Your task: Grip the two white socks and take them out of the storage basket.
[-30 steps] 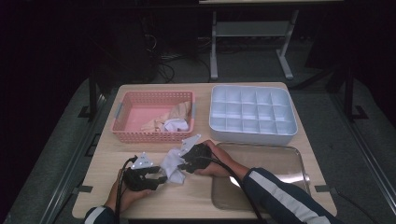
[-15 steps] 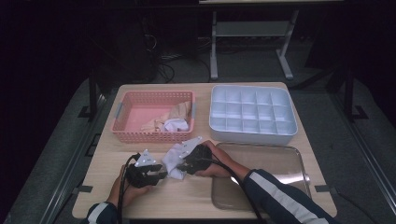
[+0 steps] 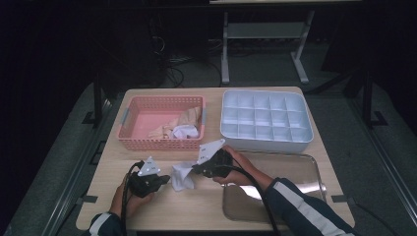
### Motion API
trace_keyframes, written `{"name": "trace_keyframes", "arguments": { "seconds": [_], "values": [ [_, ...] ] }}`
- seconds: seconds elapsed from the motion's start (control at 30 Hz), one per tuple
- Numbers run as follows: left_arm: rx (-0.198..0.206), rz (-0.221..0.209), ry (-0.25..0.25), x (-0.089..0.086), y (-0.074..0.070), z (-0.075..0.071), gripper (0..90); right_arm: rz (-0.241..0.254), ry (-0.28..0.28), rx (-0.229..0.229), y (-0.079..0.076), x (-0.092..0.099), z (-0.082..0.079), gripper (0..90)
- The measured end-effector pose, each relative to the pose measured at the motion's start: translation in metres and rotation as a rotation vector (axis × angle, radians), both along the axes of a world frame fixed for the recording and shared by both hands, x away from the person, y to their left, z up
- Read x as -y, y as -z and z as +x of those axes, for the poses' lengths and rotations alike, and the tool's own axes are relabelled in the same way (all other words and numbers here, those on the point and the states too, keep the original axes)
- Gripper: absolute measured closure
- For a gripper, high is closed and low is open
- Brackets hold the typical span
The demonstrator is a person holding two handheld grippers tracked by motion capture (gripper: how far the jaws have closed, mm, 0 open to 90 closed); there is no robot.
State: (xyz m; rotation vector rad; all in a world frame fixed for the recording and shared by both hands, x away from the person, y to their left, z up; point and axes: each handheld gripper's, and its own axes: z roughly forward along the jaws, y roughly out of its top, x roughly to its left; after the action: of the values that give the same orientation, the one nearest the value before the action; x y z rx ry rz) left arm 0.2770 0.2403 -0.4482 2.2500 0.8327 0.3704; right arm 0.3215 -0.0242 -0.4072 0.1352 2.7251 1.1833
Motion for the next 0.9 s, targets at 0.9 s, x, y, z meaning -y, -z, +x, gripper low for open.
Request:
{"name": "trace_keyframes", "arguments": {
  "seconds": [0.9],
  "values": [
    [-0.002, 0.117, -0.018, -0.002, 0.008, -0.006, 73.3, -0.177, 0.042, -0.061, -0.002, 0.024, 0.001, 87.1]
  ]
}}
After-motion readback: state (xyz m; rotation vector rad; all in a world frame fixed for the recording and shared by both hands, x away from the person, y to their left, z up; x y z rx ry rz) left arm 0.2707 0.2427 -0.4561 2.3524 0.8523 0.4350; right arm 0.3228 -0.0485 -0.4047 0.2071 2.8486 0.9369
